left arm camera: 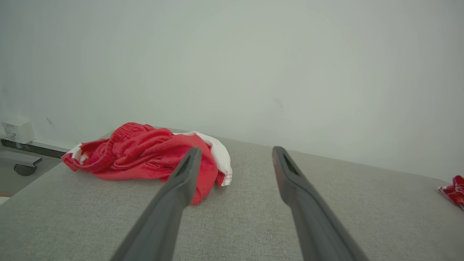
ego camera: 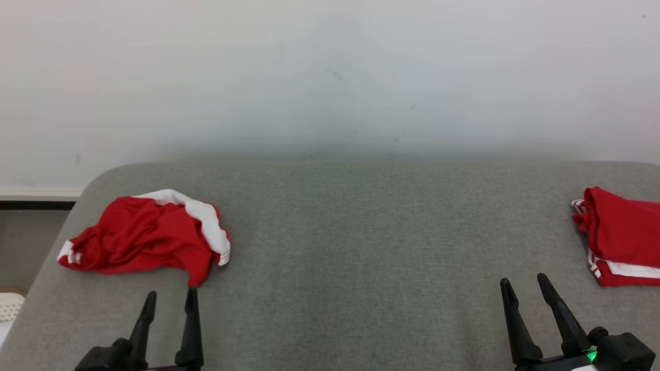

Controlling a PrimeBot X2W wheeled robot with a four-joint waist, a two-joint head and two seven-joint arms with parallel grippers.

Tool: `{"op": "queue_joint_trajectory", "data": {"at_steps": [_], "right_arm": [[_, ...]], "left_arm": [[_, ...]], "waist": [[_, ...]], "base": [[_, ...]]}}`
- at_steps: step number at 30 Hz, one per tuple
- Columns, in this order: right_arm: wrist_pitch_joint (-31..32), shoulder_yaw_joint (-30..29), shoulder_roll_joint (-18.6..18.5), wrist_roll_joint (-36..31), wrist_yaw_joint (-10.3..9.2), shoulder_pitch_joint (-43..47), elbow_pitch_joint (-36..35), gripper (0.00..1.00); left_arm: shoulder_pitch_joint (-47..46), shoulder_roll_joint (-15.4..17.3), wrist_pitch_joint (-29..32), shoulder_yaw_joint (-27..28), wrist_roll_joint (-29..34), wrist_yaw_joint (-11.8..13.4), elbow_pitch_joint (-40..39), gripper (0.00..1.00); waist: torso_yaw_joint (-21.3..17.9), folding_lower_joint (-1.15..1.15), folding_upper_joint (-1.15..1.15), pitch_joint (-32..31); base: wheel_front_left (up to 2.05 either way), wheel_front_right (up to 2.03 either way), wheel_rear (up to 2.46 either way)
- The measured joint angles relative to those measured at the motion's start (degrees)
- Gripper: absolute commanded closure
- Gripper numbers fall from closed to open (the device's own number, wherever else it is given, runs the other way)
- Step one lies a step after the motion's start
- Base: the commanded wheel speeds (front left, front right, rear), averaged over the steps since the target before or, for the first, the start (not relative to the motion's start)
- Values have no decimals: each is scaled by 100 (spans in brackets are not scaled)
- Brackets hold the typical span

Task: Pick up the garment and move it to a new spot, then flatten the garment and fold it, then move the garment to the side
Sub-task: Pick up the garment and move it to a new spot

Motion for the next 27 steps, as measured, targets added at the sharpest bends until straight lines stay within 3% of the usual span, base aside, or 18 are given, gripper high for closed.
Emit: {"op": "queue_joint_trajectory", "data": {"at_steps": [27], "right_arm": [[-1,493,65,104,-1,-105,243,0]], "left_arm": [[-89,-1,0,214,87,-20,235,0]], "waist": [[1442,0,0,65]], "base": [[0,0,0]]}}
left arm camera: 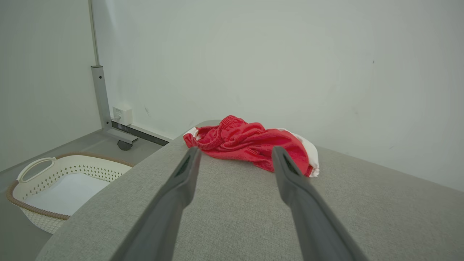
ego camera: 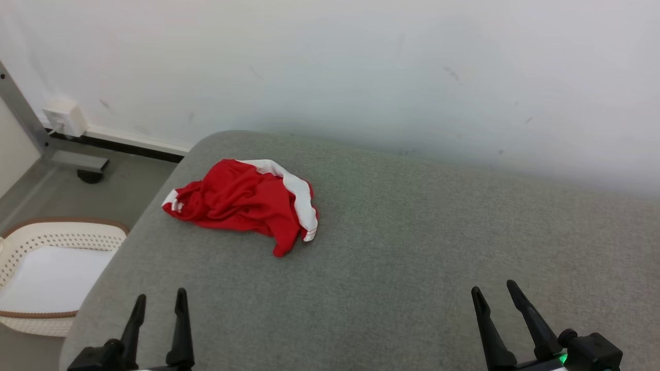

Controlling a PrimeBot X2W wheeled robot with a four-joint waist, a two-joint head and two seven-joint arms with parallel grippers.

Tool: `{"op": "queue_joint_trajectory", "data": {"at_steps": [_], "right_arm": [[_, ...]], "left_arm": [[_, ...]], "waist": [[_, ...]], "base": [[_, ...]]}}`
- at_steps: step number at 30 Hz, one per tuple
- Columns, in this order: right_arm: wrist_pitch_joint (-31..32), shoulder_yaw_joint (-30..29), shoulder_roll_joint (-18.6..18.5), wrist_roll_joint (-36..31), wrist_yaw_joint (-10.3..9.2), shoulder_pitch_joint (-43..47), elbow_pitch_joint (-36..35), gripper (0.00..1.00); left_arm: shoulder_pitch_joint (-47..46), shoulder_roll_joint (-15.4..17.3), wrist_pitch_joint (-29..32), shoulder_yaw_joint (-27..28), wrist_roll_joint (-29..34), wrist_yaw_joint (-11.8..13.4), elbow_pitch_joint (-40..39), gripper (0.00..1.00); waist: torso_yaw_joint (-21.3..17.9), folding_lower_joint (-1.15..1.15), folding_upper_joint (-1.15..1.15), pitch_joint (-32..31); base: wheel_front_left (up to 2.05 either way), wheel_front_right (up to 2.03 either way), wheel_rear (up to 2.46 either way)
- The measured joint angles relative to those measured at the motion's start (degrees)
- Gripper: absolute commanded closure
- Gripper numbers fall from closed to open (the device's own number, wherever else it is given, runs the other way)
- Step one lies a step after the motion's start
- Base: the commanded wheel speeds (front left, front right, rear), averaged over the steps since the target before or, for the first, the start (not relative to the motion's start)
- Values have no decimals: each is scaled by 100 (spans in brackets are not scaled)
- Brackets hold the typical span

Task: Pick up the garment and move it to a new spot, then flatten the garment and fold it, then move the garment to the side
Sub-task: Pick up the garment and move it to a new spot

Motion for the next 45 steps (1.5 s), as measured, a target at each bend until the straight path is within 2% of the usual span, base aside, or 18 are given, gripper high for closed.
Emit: {"op": "queue_joint_trajectory", "data": {"at_steps": [9,13,16,23,28,34,40,45], "right_arm": [[0,42,26,33,0,-43,35,0],[0,45,21,33,1,-76,4,0],[1,36,-5,32,1,-165,-45,0],[0,51,1,188,0,-563,-304,0],[0,88,-70,86,0,-867,-502,0],[0,127,-92,-73,0,-1153,-769,0],[0,241,-9,-115,0,-1287,-999,0],[0,187,30,-115,0,-1310,-1107,0]], "left_arm": [[-42,0,0,35,-4,-35,-8,0],[-341,15,0,92,-8,-18,83,0],[-753,143,14,49,40,-49,171,0],[-1965,566,842,138,55,29,448,0],[-2825,956,1499,258,43,96,846,0],[-3530,1292,1886,532,-179,112,1671,0],[-3831,1649,2247,672,-348,62,2533,0],[-4013,1883,2494,714,-332,194,3116,0]], "waist": [[140,0,0,23],[119,0,0,86],[82,0,0,173],[-129,0,0,583],[-418,1,0,979],[-963,2,0,1373],[-1576,2,0,1653],[-2016,2,0,1888]], "base": [[0,0,0],[0,0,0],[0,0,0],[0,0,0],[0,0,0],[0,0,0],[0,0,0],[0,0,0]]}}
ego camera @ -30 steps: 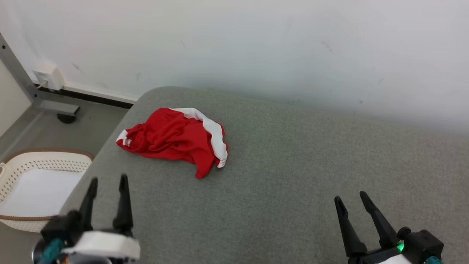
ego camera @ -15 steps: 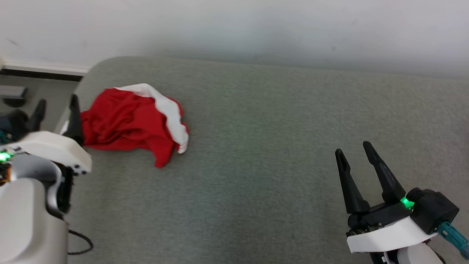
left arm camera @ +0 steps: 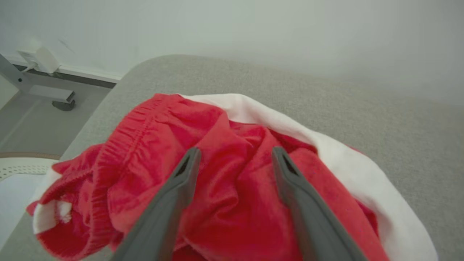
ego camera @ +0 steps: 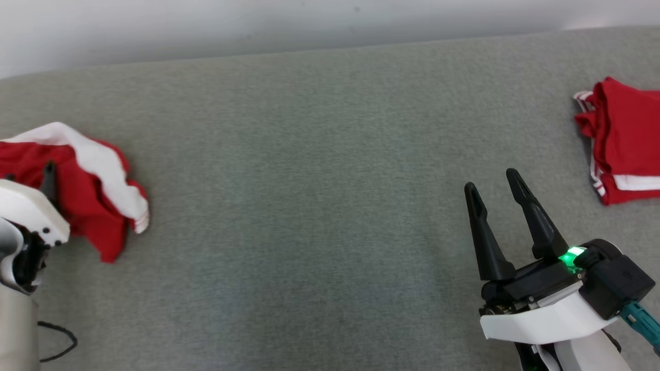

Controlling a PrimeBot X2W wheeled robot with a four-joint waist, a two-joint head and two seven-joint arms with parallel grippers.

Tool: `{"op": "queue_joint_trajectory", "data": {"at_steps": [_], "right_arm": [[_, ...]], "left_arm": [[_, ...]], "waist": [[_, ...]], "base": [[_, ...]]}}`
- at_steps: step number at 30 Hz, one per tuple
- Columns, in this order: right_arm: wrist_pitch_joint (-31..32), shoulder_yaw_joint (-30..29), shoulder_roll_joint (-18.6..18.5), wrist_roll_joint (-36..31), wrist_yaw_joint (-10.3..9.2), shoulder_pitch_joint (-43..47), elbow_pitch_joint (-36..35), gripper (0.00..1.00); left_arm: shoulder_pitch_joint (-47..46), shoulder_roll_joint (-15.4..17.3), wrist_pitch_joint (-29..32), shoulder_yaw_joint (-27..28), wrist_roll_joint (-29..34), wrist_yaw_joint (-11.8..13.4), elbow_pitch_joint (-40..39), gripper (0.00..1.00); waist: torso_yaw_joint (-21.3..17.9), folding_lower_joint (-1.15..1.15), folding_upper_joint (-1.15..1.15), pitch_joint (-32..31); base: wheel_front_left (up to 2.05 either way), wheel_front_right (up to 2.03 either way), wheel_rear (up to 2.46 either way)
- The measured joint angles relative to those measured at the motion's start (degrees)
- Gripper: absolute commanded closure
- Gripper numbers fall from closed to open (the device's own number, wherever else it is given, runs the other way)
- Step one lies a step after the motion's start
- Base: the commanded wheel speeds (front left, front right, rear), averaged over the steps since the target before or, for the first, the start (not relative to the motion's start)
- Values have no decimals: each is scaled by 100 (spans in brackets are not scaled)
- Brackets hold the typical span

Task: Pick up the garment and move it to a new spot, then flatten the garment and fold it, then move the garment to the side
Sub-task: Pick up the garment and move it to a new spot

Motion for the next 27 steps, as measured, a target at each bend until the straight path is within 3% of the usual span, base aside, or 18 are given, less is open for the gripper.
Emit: {"op": "queue_joint_trajectory", "data": {"at_steps": [5,10,11,12,13,27], "right_arm": [[0,-4,41,1,0,-23,-26,0],[0,-25,67,1,0,-26,-16,0],[0,-27,70,1,0,-26,-8,0],[0,-26,69,1,0,-26,1,0],[0,-27,71,2,0,-27,9,0],[0,-37,46,66,0,195,181,0]], "left_arm": [[-82,86,695,-2,-76,2,815,0],[-254,155,900,-34,-119,-46,1145,0],[-281,158,895,-44,-123,-67,1203,12],[-296,156,872,-49,-132,-76,1251,60],[-300,149,818,-65,-135,-88,1291,100],[-335,79,85,-452,-63,-322,1436,100]], "waist": [[-291,0,0,213],[-379,-1,0,270],[-372,-1,0,250],[-362,-1,0,228],[-349,-1,0,203],[-168,-2,0,-680]], "base": [[0,0,0],[0,0,0],[0,0,0],[0,0,0],[0,0,0],[0,0,0]]}}
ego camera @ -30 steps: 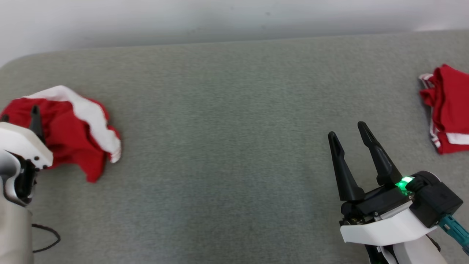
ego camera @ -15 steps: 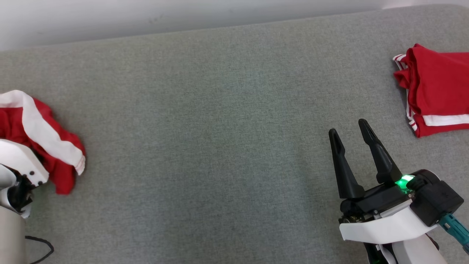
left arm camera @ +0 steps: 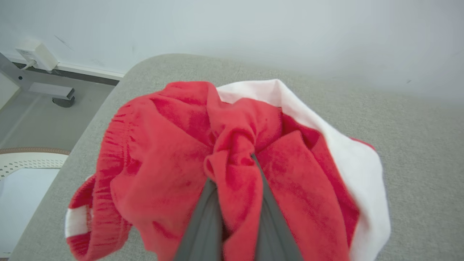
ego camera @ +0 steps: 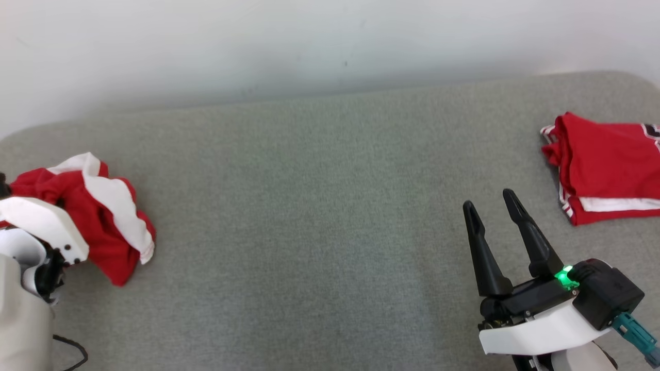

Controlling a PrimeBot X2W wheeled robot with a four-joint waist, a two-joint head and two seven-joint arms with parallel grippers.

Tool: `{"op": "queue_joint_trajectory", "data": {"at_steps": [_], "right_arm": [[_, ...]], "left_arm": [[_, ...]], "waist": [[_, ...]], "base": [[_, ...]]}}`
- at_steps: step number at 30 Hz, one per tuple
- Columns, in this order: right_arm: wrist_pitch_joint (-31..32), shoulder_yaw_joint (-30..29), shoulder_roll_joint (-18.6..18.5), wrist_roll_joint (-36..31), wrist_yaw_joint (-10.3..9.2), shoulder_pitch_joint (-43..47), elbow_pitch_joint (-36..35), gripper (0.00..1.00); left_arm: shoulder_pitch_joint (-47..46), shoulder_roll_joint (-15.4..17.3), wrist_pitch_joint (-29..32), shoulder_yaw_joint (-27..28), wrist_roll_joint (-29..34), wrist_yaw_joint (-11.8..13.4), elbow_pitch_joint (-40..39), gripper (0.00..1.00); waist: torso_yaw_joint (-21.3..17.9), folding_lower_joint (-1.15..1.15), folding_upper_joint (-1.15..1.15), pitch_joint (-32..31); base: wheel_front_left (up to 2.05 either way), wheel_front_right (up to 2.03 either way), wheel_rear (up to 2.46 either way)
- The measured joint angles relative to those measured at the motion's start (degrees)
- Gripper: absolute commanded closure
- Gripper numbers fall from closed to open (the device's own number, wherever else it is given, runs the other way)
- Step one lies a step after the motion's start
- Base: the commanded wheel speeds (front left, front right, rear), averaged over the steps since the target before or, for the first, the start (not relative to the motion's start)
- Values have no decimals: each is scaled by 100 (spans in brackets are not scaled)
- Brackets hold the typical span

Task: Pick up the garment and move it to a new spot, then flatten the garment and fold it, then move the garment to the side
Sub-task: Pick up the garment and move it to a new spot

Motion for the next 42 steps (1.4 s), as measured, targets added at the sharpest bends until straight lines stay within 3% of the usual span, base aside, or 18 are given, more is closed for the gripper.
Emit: {"op": "queue_joint_trajectory", "data": {"at_steps": [7,12,22,27,33,39,40,41,42], "right_arm": [[0,-33,-23,44,0,274,73,0],[0,-104,-57,101,0,420,49,0],[0,-238,-134,143,0,517,-109,0],[0,-194,-167,151,0,575,-138,0],[0,-163,-171,186,0,592,-143,0],[0,-74,-194,186,0,530,-27,0],[0,-76,-194,186,0,507,-21,0],[0,-78,-193,186,0,485,-13,0],[-1,-67,-197,187,0,476,4,0]], "left_arm": [[-27,-114,-96,-413,125,-138,-531,100],[176,-236,-177,-687,7,-226,-1333,100],[1248,-676,42,-1271,-410,-252,-3429,100],[1824,-922,170,-1569,-410,-171,-4080,100],[2270,-1158,-79,-1807,-292,8,-4098,100],[2403,-1439,-667,-2085,-143,20,-3310,99],[2402,-1496,-818,-2107,-143,19,-3158,64],[2397,-1529,-878,-2160,-141,15,-2965,8],[2397,-1564,-920,-2235,-129,2,-2767,0]], "waist": [[58,0,0,-690],[17,-2,0,-1086],[-476,-2,0,-1396],[-776,-1,0,-1423],[-1031,-1,1,-1260],[-1127,-1,0,-1033],[-1128,0,1,-1003],[-1120,0,1,-979],[-1104,0,1,-962]], "base": [[0,0,0],[0,0,0],[0,0,0],[0,0,0],[0,0,0],[0,0,0],[0,0,0],[0,0,0],[0,0,0]]}}
